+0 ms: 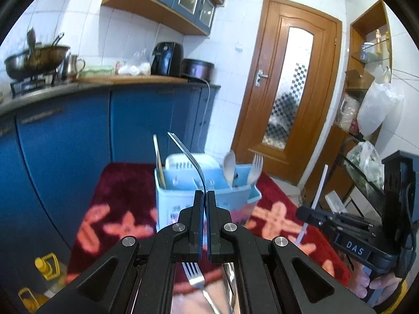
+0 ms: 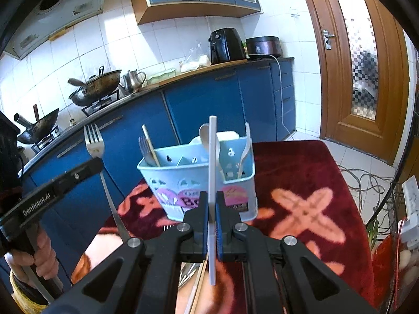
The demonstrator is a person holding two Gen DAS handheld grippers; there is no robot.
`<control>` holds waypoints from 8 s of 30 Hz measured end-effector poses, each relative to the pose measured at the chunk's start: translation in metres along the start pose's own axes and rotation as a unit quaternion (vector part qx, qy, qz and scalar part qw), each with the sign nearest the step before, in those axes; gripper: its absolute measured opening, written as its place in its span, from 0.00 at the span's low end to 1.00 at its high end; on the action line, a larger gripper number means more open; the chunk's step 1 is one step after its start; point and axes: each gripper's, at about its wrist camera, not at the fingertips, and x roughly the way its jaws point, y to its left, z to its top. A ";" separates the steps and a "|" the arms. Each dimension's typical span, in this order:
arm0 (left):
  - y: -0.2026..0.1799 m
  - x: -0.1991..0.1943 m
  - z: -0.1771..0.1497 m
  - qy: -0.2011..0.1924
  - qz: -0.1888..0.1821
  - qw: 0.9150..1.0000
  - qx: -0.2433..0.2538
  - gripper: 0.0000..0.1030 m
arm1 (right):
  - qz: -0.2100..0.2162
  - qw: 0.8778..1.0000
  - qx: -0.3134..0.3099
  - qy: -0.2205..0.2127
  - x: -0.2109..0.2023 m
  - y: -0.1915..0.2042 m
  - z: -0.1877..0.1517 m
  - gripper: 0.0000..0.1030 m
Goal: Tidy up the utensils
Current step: 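Grasp the chopstick with the right tool while the left tool grasps the metal fork, then carry both utensils over the holder and drop them in, opening both tools, then withdraw both tools from the holder back over the remaining utensils, then grasp another wooden chopstick with the right tool while the left tool grasps the metal knife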
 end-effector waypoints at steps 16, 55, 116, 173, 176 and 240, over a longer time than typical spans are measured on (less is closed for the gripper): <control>-0.005 0.031 0.072 -0.061 0.044 0.997 0.032 0.01 | -0.008 0.999 -0.015 -0.032 0.016 -0.012 0.050 0.06; 0.025 0.133 0.026 0.023 0.052 0.998 0.006 0.02 | -0.022 0.999 -0.031 -0.002 0.112 -0.020 0.052 0.07; -0.007 -0.017 -0.043 0.074 0.024 0.997 0.008 0.35 | 0.014 0.999 0.031 0.008 -0.021 0.016 -0.034 0.44; 0.033 0.033 -0.134 0.174 0.053 0.982 -0.053 0.35 | 0.001 0.992 0.008 0.128 0.061 0.023 -0.118 0.03; 0.031 0.033 -0.134 0.174 0.052 0.982 -0.052 0.35 | 0.000 0.992 0.010 0.129 0.060 0.023 -0.118 0.03; -0.048 0.093 -0.135 0.260 -0.009 0.965 0.039 0.35 | -0.034 0.980 0.037 0.192 0.053 -0.040 -0.115 0.09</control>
